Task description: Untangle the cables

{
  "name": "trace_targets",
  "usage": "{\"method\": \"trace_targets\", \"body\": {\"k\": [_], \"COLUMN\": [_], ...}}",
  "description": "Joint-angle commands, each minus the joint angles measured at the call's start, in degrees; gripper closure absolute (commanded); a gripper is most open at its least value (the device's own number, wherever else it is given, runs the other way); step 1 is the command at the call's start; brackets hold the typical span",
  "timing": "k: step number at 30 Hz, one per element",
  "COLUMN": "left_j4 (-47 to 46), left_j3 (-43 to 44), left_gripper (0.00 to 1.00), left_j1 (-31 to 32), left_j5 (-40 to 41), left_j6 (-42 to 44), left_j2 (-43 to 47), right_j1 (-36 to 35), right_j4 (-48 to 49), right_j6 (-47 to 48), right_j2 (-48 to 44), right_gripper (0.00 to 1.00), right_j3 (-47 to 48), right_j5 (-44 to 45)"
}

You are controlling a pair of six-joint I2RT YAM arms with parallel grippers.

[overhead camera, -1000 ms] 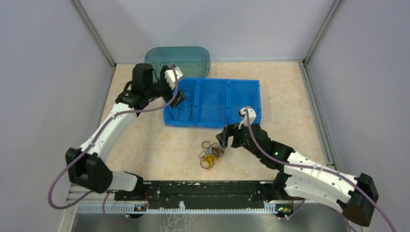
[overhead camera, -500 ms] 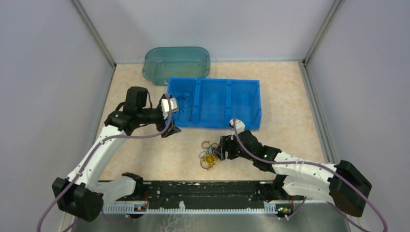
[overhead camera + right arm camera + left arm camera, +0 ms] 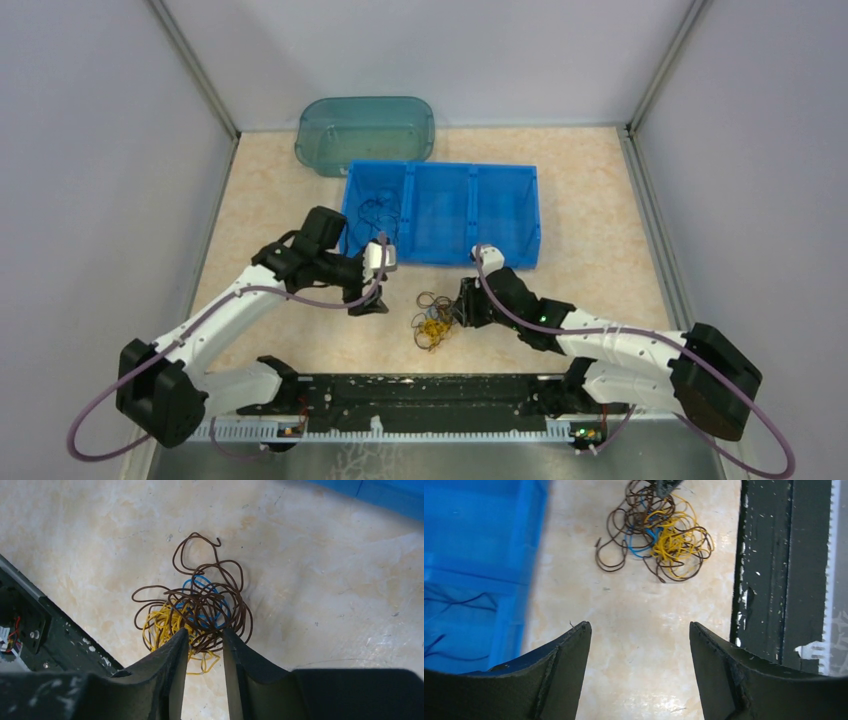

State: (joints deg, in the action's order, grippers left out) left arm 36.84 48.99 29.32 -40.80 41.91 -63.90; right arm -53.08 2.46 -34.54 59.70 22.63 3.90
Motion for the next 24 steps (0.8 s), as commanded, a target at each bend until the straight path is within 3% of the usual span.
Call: {"method": "trace_targets", "body": {"k": [1, 7, 13, 20, 24], "left_j4": [-3.4, -3.8, -6.2, -11.9, -11.9], "left_j3": [-0.5, 1.8, 3.8, 4.2, 5.7], "left_gripper": [0.23, 0.27, 0.3, 0.33, 0.34], "left_j1": [2.9, 3.0, 4.5, 10.5, 10.9], "left_j5": [1.5, 1.8, -0.4, 1.3, 1.8], "left_j6": [-2.2, -3.4, -4.5, -12.1, -10.6], "left_j2": [-2.4, -3.9, -6.7, -13.7, -14.4], "right_j1": [0.3, 0.3, 0.3, 0.3, 0.3], "right_j4": [1.8, 1.5, 2.4, 6.8, 9.3], "right_j6": [0.3, 1.6, 2.0, -1.0, -1.1], "right_j2": [-2.0, -1.9, -2.7, -5.6, -8.7], "right_gripper": [0.73, 1.0, 1.0, 1.0, 1.0], "right_j3": [2.0, 3.4, 3.6, 1.7, 1.2], "right_j5": [1.9, 2.4, 1.7, -2.0, -5.6]}}
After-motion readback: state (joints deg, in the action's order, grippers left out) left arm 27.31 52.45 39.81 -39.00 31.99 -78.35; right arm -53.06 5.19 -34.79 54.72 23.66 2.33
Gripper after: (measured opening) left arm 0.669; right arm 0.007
